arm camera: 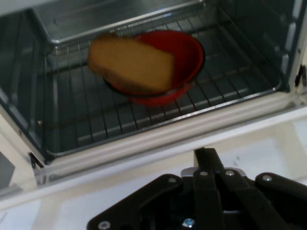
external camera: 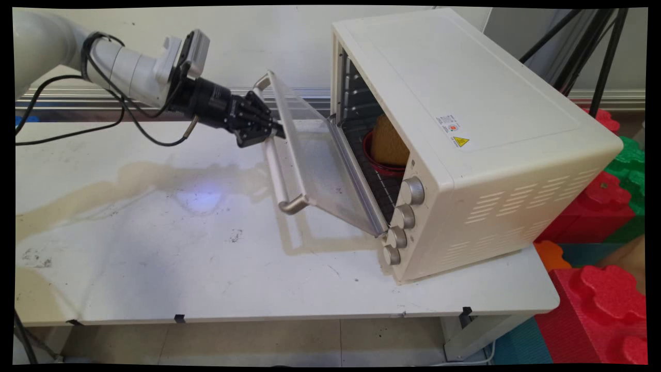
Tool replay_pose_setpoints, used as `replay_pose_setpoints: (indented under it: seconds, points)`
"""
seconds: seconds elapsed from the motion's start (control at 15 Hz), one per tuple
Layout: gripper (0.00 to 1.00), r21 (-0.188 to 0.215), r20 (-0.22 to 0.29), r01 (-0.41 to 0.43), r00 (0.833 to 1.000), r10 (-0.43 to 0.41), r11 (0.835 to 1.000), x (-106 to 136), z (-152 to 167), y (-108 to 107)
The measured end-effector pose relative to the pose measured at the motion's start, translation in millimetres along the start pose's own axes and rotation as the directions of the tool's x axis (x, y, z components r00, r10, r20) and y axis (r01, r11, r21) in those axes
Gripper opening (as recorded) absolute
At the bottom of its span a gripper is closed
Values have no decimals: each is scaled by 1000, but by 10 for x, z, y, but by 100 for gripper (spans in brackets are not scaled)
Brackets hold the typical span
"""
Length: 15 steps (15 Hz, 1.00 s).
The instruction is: Open the oven
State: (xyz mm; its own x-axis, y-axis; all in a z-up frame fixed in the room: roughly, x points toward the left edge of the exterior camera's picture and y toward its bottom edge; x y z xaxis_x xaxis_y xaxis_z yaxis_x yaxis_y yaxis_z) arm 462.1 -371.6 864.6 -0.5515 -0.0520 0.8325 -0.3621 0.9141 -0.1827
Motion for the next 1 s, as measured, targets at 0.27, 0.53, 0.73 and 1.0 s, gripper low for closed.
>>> replay_pose_setpoints:
  seconds: [0.27, 0.53, 0.73, 1.0]
  points:
    - [0, -11, 25, -3, 1000, 4, 1000, -172, -22, 42]
    - [0, -18, 59, -5, 998, 6, 1000, -400, -55, 105]
    - [0, -21, 78, -5, 997, 7, 1000, -513, -82, 137]
    - [0, -19, 91, -6, 996, 8, 1000, -617, -134, 159]
